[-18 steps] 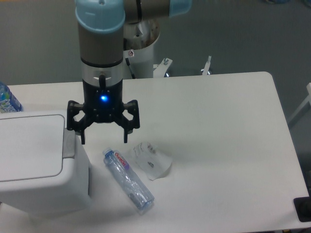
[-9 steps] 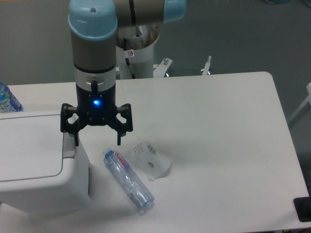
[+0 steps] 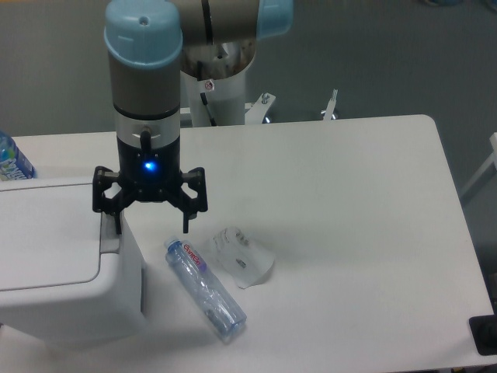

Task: Open the trash can
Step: 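Lower the gripper onto the lid edge of the white trash can, then push the trash can lid open with the gripper and lift away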

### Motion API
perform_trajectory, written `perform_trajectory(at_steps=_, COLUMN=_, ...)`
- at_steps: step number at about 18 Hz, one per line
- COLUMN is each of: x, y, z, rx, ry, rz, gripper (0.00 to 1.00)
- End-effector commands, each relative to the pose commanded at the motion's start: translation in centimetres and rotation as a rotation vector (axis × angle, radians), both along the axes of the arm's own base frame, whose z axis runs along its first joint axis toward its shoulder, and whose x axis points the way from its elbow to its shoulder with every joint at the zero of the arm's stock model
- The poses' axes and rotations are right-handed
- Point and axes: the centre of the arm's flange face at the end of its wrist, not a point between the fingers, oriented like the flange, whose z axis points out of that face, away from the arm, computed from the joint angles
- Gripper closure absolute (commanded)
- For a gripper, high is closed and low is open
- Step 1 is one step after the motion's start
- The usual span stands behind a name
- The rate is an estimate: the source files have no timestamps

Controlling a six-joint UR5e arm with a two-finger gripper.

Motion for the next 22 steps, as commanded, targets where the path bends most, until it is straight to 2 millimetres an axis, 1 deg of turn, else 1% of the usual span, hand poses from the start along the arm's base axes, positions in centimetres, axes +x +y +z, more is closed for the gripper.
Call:
perform_trajectory(at_steps=8, x=0.1, y=0.0, z=-0.5, rx=-0.007, ry=-0.005, rz=-0.002, gripper=0.0)
perform_trajectory(at_steps=13, x=0.2, y=0.1, z=-0.3, rx=-0.005, ry=-0.003, rz=-0.004, gripper=0.0)
perform_trajectory(at_steps=14, x=0.1, y=0.1, z=0.0, rx=0.0, ry=0.001, rz=-0.004, gripper=0.0)
perform_trajectory(at_steps=15, x=0.1, y=0.2, z=0.9, rx=0.014, ry=0.013, rz=-0.005, gripper=0.0)
perform_trajectory(at_steps=18, x=-0.9, y=0.2, z=4.5, rx=0.045, ry=0.099, rz=0.006, gripper=0.0)
perform_trajectory(at_steps=19, x=-1.6, y=0.0, z=5.9, rx=0.052, ry=0.144, rz=0.024, gripper=0.0)
perform_trajectory(at_steps=20, x=-2.9, y=-0.6, z=7.0, rx=0.049, ry=0.2, rz=0.051, gripper=0.0)
perform_trajectory(at_steps=21, x=-4.3, y=-1.2, z=7.5, rx=0.036, ry=0.256, rz=0.068, gripper=0.0)
perform_trajectory(at_steps=22, x=-5.2, y=-1.8, z=7.9, rx=0.016, ry=0.305, rz=0.068, gripper=0.0)
